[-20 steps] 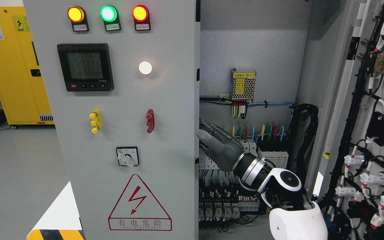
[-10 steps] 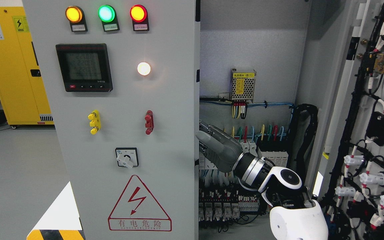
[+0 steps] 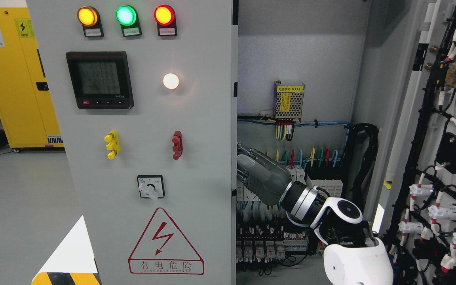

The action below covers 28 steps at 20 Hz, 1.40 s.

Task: Open door with both hands
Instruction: 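Push the meter-display door outward with the right hand's fingers, then withdraw the right hand down out of the cabinet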

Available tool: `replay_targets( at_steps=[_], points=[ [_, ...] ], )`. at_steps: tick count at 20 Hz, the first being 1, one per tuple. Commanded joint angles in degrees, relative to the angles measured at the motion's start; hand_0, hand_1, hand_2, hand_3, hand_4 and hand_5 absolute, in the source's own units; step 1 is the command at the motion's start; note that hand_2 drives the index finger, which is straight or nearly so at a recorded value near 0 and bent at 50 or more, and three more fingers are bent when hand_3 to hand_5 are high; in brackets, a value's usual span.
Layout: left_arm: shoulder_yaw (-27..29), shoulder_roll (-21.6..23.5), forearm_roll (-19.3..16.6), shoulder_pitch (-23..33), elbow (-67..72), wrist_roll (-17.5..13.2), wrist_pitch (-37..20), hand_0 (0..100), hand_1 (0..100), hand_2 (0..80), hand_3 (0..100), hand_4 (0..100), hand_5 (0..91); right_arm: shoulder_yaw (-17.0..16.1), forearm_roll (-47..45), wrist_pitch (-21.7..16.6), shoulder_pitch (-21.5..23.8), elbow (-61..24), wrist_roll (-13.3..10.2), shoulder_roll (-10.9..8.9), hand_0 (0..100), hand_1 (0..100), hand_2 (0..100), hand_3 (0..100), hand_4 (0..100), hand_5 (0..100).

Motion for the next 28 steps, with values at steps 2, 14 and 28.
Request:
replay_targets(
  at_steps=[2,14,28],
  points=[
    [0.0,0.4,0.0,0.0,-0.1,0.0,0.1,12,56,0.0,0,0,0.0,0.5,-0.1,-0.1,-0.1,-0.2,0.4,-0.15,0,50,4,0,0,0],
    [0.0,0.4,0.0,0.0,-0.1,0.0,0.1,12,56,0.0,0,0,0.0,0.7,-0.6,1.4,-0.1,-1.0,1.7,-0.06,0,50,4,0,0,0],
    [0.0,0.6,0.1,0.0,-0.2,0.0,0.1,12,56,0.0,0,0,0.0,6.1,-5.1,1.5,10.2,-15.3,1.7,-3.58,0,50,4,0,0,0]
  ],
)
